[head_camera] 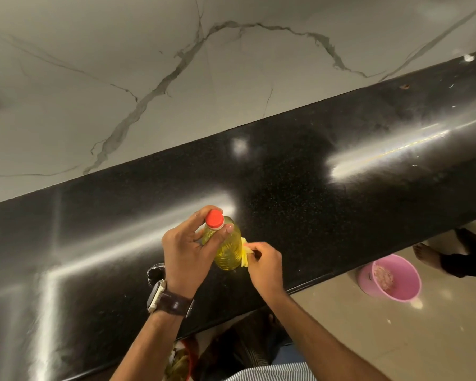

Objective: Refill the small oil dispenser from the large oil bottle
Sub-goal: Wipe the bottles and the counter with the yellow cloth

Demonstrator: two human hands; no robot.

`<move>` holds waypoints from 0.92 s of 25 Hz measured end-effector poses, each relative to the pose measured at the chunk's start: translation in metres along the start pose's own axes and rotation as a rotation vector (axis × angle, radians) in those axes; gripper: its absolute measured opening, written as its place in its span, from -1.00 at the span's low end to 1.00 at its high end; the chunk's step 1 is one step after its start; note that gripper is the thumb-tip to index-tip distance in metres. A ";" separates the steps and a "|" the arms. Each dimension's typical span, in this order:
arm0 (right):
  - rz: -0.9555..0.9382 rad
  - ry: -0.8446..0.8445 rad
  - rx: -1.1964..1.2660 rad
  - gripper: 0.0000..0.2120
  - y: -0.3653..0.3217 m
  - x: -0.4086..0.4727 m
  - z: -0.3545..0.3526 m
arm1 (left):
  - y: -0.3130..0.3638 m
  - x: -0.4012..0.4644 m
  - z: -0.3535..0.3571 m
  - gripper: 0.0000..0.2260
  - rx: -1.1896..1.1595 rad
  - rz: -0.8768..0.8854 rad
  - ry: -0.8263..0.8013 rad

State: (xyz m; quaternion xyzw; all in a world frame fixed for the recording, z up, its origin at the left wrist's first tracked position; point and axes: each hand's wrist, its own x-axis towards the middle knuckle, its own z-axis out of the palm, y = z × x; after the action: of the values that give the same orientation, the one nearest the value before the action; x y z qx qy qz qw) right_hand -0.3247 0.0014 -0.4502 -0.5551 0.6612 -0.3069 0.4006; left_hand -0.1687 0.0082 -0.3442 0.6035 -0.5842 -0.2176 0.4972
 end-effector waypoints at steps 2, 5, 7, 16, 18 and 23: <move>0.068 -0.064 -0.082 -0.86 0.007 0.003 0.009 | -0.001 0.000 0.001 -0.65 -0.007 -0.005 -0.001; 0.104 -0.012 0.116 -0.86 -0.012 0.005 0.000 | -0.003 -0.001 -0.001 -0.65 -0.009 -0.013 0.008; 0.015 0.042 0.291 -0.87 -0.040 0.002 -0.020 | -0.004 -0.001 -0.002 -0.64 -0.022 -0.018 0.017; -0.272 -0.066 0.058 -0.83 -0.029 0.025 -0.021 | -0.004 -0.003 -0.003 -0.65 -0.009 -0.020 -0.002; -0.176 -0.188 -0.131 -0.82 -0.004 0.035 -0.009 | -0.003 0.002 -0.003 -0.67 -0.023 -0.034 -0.047; -0.099 -0.195 -0.136 -0.82 0.009 0.041 -0.007 | 0.001 0.025 -0.016 -0.69 -0.144 -0.030 -0.321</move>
State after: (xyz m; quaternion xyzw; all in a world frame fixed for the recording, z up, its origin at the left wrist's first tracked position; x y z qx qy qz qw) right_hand -0.3375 -0.0374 -0.4620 -0.6403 0.6100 -0.2255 0.4088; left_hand -0.1500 -0.0094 -0.3284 0.5323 -0.6301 -0.3599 0.4361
